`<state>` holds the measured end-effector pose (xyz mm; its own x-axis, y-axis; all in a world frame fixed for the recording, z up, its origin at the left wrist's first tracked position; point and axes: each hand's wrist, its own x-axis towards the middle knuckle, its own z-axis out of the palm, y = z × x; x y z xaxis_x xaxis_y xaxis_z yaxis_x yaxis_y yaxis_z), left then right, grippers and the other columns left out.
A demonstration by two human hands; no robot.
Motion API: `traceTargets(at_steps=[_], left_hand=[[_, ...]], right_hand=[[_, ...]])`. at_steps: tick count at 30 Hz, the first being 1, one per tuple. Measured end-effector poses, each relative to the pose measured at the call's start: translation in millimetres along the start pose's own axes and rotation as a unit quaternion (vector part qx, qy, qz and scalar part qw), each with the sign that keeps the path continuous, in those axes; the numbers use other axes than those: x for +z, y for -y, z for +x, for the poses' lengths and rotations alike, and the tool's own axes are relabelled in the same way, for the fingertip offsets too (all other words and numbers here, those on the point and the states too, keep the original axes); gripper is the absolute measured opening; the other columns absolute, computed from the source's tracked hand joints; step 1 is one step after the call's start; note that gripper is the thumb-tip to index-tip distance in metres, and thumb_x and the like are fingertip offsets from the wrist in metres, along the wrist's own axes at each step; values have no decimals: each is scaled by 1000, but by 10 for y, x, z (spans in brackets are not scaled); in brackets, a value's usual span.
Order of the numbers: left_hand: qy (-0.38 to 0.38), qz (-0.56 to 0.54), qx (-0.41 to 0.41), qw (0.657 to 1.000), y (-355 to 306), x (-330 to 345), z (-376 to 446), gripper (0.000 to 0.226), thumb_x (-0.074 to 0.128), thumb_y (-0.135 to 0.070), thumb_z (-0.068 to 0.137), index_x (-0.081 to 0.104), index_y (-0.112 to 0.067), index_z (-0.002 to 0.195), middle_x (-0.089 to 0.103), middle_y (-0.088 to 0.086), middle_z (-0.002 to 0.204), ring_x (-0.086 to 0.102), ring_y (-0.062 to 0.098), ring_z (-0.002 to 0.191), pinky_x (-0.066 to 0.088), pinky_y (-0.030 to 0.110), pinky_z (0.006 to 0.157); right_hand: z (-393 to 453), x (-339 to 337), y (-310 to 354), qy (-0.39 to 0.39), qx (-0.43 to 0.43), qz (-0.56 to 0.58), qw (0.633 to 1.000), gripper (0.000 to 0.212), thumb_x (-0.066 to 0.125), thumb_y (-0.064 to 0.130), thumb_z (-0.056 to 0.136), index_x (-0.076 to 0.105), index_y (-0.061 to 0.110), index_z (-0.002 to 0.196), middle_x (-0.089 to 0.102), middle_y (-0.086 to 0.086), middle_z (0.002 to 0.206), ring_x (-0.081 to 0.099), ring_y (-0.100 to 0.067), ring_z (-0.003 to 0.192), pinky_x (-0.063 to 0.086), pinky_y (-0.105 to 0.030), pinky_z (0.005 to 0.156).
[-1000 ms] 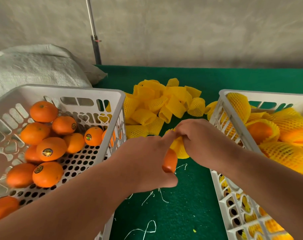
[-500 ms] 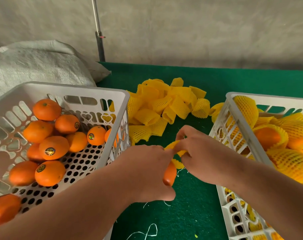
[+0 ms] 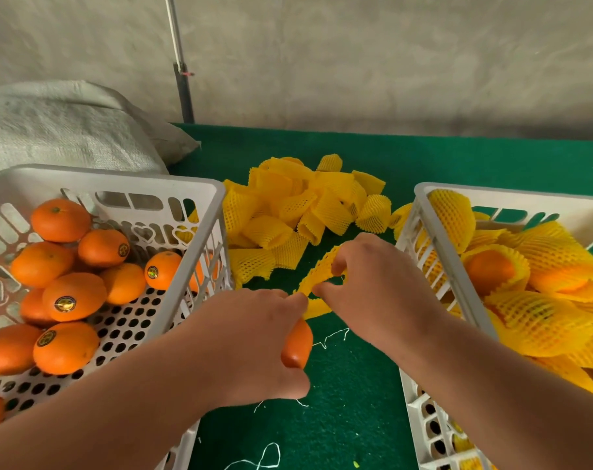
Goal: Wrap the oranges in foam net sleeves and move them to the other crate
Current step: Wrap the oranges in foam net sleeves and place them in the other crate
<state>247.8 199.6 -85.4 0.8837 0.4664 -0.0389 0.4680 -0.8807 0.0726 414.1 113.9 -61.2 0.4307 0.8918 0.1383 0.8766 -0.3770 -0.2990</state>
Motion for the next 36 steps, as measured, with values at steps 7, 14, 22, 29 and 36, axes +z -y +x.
traceTargets(at_steps=[7,14,22,29,36], left_hand=[[59,-163,-98,980,46,-165,-44,61,64,-74,67,48,-50,120,63,-17,91,66,6,67,56,23,57],[67,-658,-236,712,116,-462,57,70,74,-60,63,61,-20,119,75,12,83,66,25,57,46,25,46],[46,-747,-191,635,140,-548,33,64,72,-60,83,62,-20,133,76,18,110,73,27,78,54,23,51],[33,-621,-178,763,81,-486,-5,52,78,-56,82,71,-22,120,77,8,103,76,24,89,58,31,65],[24,-626,-172,760,96,-483,34,46,85,-25,81,68,-22,124,71,10,108,75,24,89,60,37,63]], right_hand=[[-16,66,8,95,-77,-1,992,53,73,11,88,46,24,132,33,-3,126,52,-15,71,27,-20,51],[-11,95,44,64,-87,40,993,60,78,18,87,42,29,134,29,-1,133,53,-16,75,35,-19,60],[-32,128,76,37,-104,103,988,61,82,30,87,45,31,135,30,7,131,57,-12,83,38,-14,66],[-36,110,96,11,-114,122,986,59,84,26,84,45,30,128,32,7,134,59,-9,89,44,-11,62],[-17,106,77,-13,-114,115,987,64,85,34,84,40,34,128,31,11,137,60,-9,89,50,-15,65]])
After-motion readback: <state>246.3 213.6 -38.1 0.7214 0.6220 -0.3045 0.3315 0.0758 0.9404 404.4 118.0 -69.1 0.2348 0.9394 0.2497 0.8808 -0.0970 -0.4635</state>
